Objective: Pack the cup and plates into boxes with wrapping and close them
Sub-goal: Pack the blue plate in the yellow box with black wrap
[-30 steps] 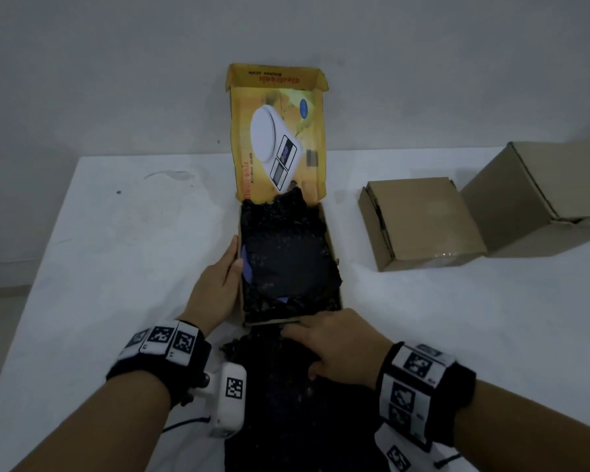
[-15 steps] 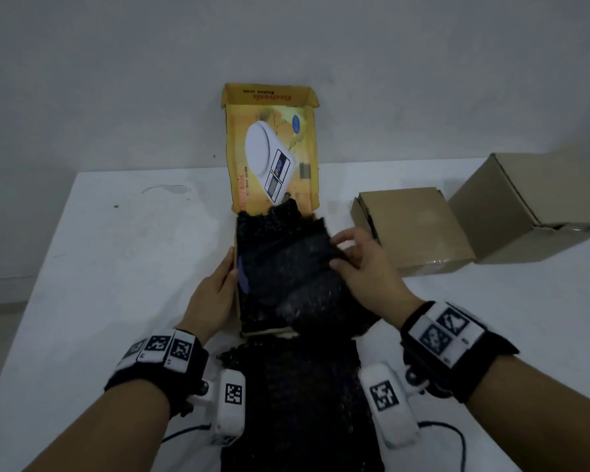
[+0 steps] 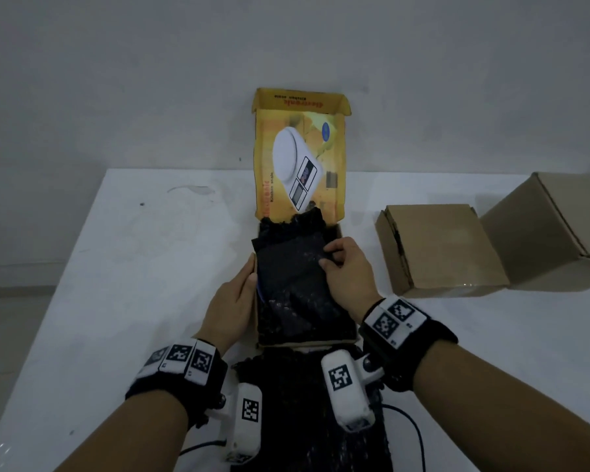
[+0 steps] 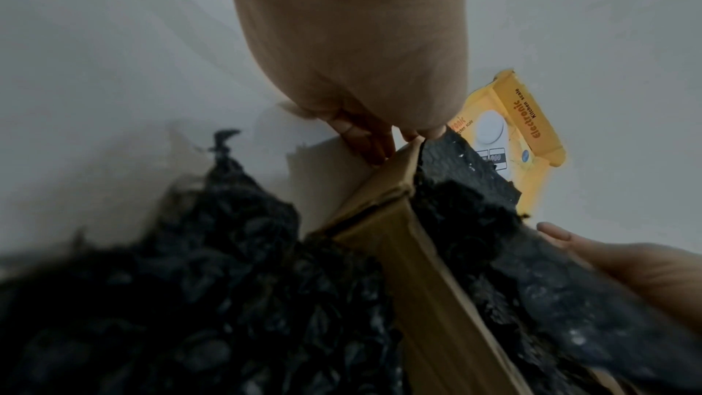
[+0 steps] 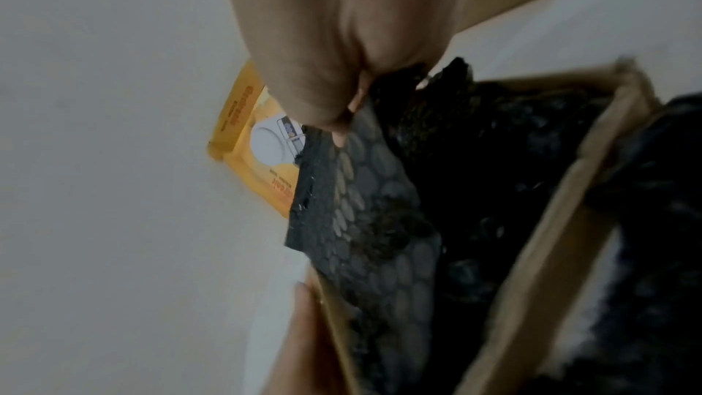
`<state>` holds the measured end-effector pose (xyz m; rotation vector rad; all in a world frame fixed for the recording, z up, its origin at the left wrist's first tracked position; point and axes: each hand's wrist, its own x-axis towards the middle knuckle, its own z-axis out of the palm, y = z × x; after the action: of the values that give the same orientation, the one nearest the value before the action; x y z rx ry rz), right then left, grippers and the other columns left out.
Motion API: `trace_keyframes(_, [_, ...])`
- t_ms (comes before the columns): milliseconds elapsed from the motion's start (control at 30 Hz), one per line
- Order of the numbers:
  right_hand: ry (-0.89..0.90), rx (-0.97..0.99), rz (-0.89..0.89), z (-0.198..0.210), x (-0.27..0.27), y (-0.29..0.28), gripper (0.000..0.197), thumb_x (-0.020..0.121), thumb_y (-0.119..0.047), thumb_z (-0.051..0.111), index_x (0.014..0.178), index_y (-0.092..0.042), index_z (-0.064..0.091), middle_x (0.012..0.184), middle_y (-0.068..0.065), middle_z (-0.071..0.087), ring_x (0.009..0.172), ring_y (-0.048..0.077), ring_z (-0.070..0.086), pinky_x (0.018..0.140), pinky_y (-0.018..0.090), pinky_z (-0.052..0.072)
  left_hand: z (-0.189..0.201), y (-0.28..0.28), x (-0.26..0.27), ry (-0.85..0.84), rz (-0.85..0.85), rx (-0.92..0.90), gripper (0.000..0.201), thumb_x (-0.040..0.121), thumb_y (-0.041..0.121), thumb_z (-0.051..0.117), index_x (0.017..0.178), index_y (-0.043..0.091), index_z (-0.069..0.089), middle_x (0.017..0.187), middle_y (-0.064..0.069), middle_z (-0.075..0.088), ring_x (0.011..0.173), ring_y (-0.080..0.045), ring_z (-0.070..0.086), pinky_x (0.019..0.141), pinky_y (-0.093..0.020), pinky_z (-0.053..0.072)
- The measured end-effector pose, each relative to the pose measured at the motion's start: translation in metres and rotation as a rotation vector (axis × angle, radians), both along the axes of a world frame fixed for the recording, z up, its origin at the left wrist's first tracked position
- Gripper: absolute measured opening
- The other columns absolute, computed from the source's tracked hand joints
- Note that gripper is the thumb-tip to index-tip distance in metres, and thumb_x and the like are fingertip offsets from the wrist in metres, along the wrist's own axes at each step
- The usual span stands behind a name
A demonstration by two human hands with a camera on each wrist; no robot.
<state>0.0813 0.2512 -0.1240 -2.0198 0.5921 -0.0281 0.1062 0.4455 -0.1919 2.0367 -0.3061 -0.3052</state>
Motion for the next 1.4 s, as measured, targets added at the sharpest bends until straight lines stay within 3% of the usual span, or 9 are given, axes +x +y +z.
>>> trace_keyframes(167, [-0.006,0.207,-0.121,-0.002,0.012,0.001,0.015,0.089,-0.008,0.058,0.093,-0.022,0.054,0.104,0.006,0.059,0.097,0.024,0.059,0.085,0.041,0.052,0.001,0.001,-0.001,-0.005,0.038,-0.008,0.047,0.1,0.043,0.019,0.145,0.036,0.03,0.133,0.022,0.041,0.12,0.006,0.036,0.09,-0.005,0.028])
trace_keyframes(333, [0.035,-0.375,0.202,-0.007,0.006,0.005,0.014,0.09,-0.013,0.058,0.1,-0.017,0.049,0.105,0.006,0.051,0.09,0.024,0.053,0.071,0.03,0.043,-0.002,-0.001,-0.002,-0.014,0.031,-0.066,0.045,0.098,0.048,0.023,0.142,0.045,0.03,0.13,0.033,0.042,0.12,0.01,0.041,0.086,0.004,0.029])
trace_keyframes(500, [-0.155,-0.872,0.426,-0.01,-0.002,0.017,0.048,0.083,-0.046,0.057,0.124,-0.022,0.049,0.15,0.013,0.025,0.138,0.033,0.023,0.106,0.049,0.024,-0.002,-0.001,-0.001,-0.077,0.03,0.014,0.041,0.101,0.04,0.029,0.141,0.049,0.027,0.104,0.024,0.061,0.087,0.011,0.058,0.066,-0.007,0.043])
trace_keyframes(700, [0.031,-0.931,0.814,-0.046,-0.005,0.028,0.077,0.084,-0.075,0.016,0.149,-0.037,-0.003,0.156,0.007,-0.02,0.143,0.027,-0.022,0.111,0.063,-0.006,-0.008,-0.002,-0.001,-0.13,0.006,0.06,0.056,0.097,0.048,0.024,0.149,0.03,0.023,0.094,-0.017,0.068,0.078,-0.025,0.063,0.069,-0.047,0.052])
trace_keyframes(900, [0.239,-0.796,0.828,-0.051,-0.002,0.032,0.079,0.072,-0.081,-0.001,0.138,-0.045,-0.025,0.152,0.001,-0.033,0.138,0.023,-0.033,0.108,0.062,-0.017,-0.016,-0.002,-0.002,-0.145,0.006,0.099,0.064,0.093,0.056,0.018,0.15,0.027,0.019,0.085,-0.001,0.066,0.073,-0.018,0.059,0.066,-0.037,0.049])
trace_keyframes(1067, [0.22,-0.666,0.78,-0.031,-0.003,0.03,0.076,0.082,-0.075,0.017,0.148,-0.04,0.0,0.158,-0.001,-0.014,0.144,0.02,-0.018,0.111,0.056,-0.016,-0.007,0.0,-0.001,-0.151,-0.019,0.086,0.058,0.097,0.047,0.026,0.15,0.026,0.02,0.105,-0.003,0.068,0.084,-0.017,0.063,0.073,-0.033,0.05])
trace_keyframes(1133, [0.096,-0.642,0.709,-0.018,-0.01,0.025,0.064,0.09,-0.063,0.034,0.146,-0.033,0.024,0.158,0.003,0.014,0.145,0.022,0.008,0.116,0.05,0.002,-0.003,0.002,0.001,-0.139,-0.043,0.072,0.052,0.101,0.038,0.031,0.15,0.025,0.021,0.116,0.003,0.062,0.094,-0.011,0.06,0.075,-0.023,0.047])
trace_keyframes(1233, [-0.122,-0.541,0.727,0.003,-0.027,0.015,0.027,0.09,-0.035,0.056,0.115,-0.024,0.059,0.113,0.001,0.056,0.101,0.02,0.055,0.086,0.035,0.041,-0.003,0.006,0.003,-0.085,-0.069,0.076,0.053,0.1,0.036,0.032,0.15,0.026,0.02,0.135,0.006,0.051,0.114,-0.008,0.052,0.085,-0.018,0.04])
trace_keyframes(1400, [-0.127,-0.523,0.961,0.007,-0.077,0.006,0.013,0.088,-0.033,0.061,0.094,-0.022,0.063,0.086,-0.002,0.066,0.077,0.019,0.061,0.063,0.031,0.048,-0.009,0.009,0.004,-0.089,-0.11,0.029,0.052,0.1,0.04,0.032,0.149,0.027,0.024,0.144,0.015,0.037,0.129,0.0,0.036,0.098,-0.006,0.027])
